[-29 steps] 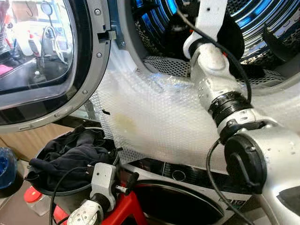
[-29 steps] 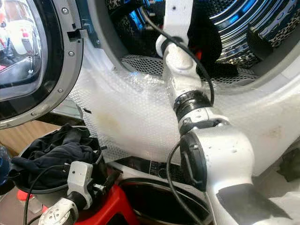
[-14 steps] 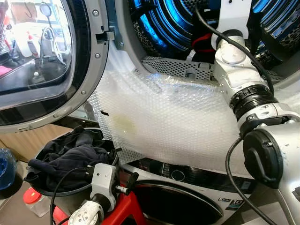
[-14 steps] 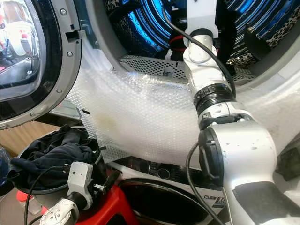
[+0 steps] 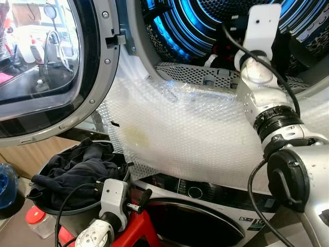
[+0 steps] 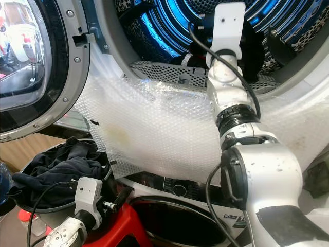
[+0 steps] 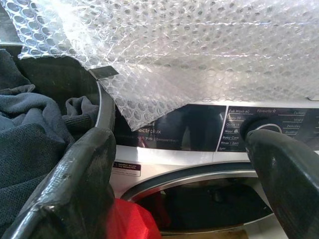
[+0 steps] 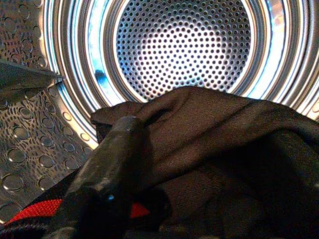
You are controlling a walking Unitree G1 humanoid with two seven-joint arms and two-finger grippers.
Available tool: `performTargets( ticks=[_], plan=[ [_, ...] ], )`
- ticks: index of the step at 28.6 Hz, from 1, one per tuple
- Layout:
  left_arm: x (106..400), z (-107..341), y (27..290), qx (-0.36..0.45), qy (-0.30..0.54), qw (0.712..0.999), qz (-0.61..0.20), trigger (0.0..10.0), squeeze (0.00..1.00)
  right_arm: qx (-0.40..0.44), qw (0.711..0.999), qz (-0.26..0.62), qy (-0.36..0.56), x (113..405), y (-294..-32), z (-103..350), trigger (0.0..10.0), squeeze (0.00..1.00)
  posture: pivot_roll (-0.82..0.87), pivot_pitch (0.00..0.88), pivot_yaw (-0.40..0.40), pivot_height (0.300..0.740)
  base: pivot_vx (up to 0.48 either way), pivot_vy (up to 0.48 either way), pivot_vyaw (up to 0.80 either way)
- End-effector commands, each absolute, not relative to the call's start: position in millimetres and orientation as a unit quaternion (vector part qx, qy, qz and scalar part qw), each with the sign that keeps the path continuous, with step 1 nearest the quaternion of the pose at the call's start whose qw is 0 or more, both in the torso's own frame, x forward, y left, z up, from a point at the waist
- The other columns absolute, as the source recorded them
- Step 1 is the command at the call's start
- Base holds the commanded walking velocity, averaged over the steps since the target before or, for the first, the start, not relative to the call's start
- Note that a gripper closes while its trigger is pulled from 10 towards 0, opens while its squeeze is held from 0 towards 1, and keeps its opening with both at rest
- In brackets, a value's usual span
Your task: Clothes washing
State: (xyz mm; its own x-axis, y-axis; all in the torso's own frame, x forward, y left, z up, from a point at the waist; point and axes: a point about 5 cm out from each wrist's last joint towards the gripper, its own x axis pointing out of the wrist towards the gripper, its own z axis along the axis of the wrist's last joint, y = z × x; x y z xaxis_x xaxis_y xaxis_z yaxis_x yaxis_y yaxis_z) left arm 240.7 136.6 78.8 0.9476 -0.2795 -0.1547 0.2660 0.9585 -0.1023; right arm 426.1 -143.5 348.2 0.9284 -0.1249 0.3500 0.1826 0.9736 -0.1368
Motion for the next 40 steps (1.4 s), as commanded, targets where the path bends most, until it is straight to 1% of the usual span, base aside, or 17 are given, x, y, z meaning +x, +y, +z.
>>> performTargets(
  ticks=[1, 5, 7, 13, 14, 15, 17, 21, 25, 26, 28, 32, 34, 35, 36, 39, 40],
  plan=[
    [238, 64, 138, -0.037, 0.126, 0.982, -0.133, 10.0, 1.00, -0.082, 0.979, -0.077, -0.172, 426, -144, 347, 10.0, 1.00, 0.22, 0.036, 0.022, 0.740, 0.000, 0.000, 0.00],
    [238, 63, 137, -0.038, 0.125, 0.982, -0.134, 10.0, 1.00, -0.063, 0.978, -0.069, -0.185, 425, -146, 350, 10.0, 1.00, 0.21, 0.025, 0.022, 0.740, 0.000, 0.000, 0.00],
    [239, 64, 137, -0.039, 0.124, 0.982, -0.133, 10.0, 1.00, -0.035, 0.976, -0.051, -0.207, 423, -144, 359, 10.0, 1.00, 0.21, 0.024, 0.023, 0.740, 0.000, 0.000, 0.00],
    [241, 62, 136, -0.040, 0.126, 0.982, -0.138, 10.0, 1.00, -0.052, 0.974, -0.027, -0.220, 421, -145, 368, 10.0, 1.00, 0.18, 0.014, 0.025, 0.740, 0.000, 0.000, 0.00],
    [241, 62, 135, -0.040, 0.126, 0.982, -0.138, 10.0, 1.00, -0.059, 0.974, -0.021, -0.219, 421, -144, 367, 10.0, 0.58, 0.18, 0.014, 0.025, 0.740, 0.000, 0.000, 0.00],
    [241, 61, 135, -0.041, 0.126, 0.981, -0.139, 10.0, 1.00, -0.062, 0.974, -0.007, -0.216, 421, -144, 366, 10.0, 0.00, 0.17, 0.007, 0.020, 0.740, 0.000, 0.000, 0.00],
    [241, 61, 133, -0.043, 0.126, 0.981, -0.140, 10.0, 1.00, -0.073, 0.975, 0.018, -0.210, 420, -142, 362, 10.0, 0.00, 0.17, 0.005, 0.014, 0.740, 0.000, 0.000, 0.00],
    [242, 60, 130, -0.046, 0.126, 0.981, -0.140, 10.0, 1.00, -0.114, 0.971, 0.023, -0.210, 416, -157, 358, 10.0, 0.00, 0.16, 0.001, -0.001, 0.740, 0.000, 0.000, 0.00],
    [243, 59, 131, -0.050, 0.126, 0.981, -0.136, 10.0, 1.00, -0.137, 0.967, 0.023, -0.213, 405, -172, 355, 10.0, 0.00, 0.13, 0.006, -0.006, 0.740, 0.000, 0.000, 0.00],
    [244, 58, 132, -0.050, 0.127, 0.981, -0.135, 10.0, 1.00, -0.141, 0.965, 0.016, -0.219, 397, -180, 355, 10.0, 0.00, 0.12, 0.008, -0.004, 0.740, 0.000, 0.000, 0.00],
    [244, 57, 132, -0.050, 0.128, 0.981, -0.136, 10.0, 1.00, -0.145, 0.965, 0.017, -0.217, 389, -186, 352, 10.0, 0.00, 0.11, 0.013, -0.002, 0.740, 0.000, 0.000, 0.00],
    [246, 57, 132, -0.050, 0.129, 0.981, -0.138, 10.0, 1.00, -0.123, 0.964, 0.074, -0.222, 371, -186, 344, 10.0, 0.00, 0.10, 0.018, 0.001, 0.740, 0.000, 0.000, 0.00],
    [246, 57, 132, -0.051, 0.129, 0.981, -0.138, 10.0, 1.00, -0.123, 0.965, 0.084, -0.215, 367, -185, 340, 10.0, 0.00, 0.10, 0.018, 0.001, 0.740, 0.000, 0.000, 0.00],
    [247, 56, 132, -0.050, 0.129, 0.981, -0.138, 10.0, 1.00, -0.107, 0.965, 0.131, -0.199, 355, -183, 331, 10.0, 0.00, 0.09, 0.022, 0.001, 0.740, 0.000, 0.000, 0.00],
    [247, 56, 132, -0.050, 0.129, 0.981, -0.138, 10.0, 1.00, -0.093, 0.965, 0.157, -0.189, 349, -182, 327, 10.0, 0.00, 0.09, 0.022, 0.001, 0.740, 0.000, 0.000, 0.00],
    [247, 55, 132, -0.050, 0.129, 0.981, -0.138, 10.0, 1.00, -0.086, 0.966, 0.161, -0.181, 346, -183, 325, 10.0, 0.00, 0.09, 0.022, 0.001, 0.740, 0.000, 0.000, 0.00],
    [247, 55, 132, -0.050, 0.129, 0.981, -0.138, 10.0, 1.00, -0.084, 0.966, 0.176, -0.169, 344, -183, 323, 10.0, 0.00, 0.09, 0.022, 0.001, 0.740, 0.000, 0.000, 0.00]
  ],
)
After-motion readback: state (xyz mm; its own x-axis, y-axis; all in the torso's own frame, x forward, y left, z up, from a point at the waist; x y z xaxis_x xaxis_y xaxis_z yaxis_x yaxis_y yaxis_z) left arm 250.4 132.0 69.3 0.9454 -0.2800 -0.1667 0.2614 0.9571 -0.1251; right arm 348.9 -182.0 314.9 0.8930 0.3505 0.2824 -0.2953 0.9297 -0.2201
